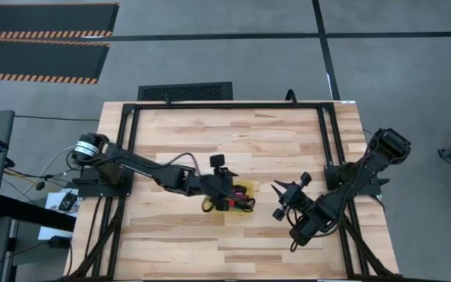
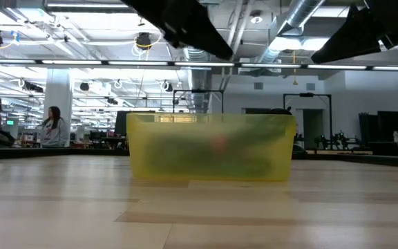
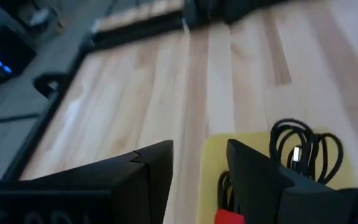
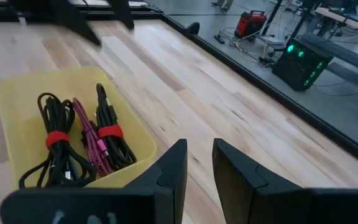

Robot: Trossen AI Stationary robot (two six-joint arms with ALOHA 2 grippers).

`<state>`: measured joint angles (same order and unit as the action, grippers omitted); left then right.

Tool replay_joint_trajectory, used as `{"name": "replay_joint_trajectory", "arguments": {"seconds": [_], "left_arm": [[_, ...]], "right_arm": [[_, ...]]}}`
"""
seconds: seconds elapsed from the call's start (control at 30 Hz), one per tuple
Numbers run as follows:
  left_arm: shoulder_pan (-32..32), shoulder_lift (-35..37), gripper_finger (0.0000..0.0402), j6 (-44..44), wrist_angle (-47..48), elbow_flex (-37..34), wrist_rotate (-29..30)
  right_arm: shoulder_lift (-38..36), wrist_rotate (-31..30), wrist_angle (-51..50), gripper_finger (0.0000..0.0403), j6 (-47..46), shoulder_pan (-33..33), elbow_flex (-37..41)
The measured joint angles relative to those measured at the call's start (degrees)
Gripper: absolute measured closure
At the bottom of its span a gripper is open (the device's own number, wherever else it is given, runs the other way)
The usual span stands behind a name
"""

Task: Pick and place USB-C Cables
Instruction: Return to Home Position

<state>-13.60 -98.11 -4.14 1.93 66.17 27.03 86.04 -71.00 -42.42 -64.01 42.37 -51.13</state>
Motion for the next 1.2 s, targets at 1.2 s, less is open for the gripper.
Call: {"name": "replay_joint_trajectory", "arguments": {"seconds": [1.2], "left_arm": [[7.41, 28.7, 0.026, -2.7, -56.84, -43.64, -13.73]], "right_arm": [[0.57, 35.81, 65.22, 0.0368, 62.58, -13.44, 6.57]]}}
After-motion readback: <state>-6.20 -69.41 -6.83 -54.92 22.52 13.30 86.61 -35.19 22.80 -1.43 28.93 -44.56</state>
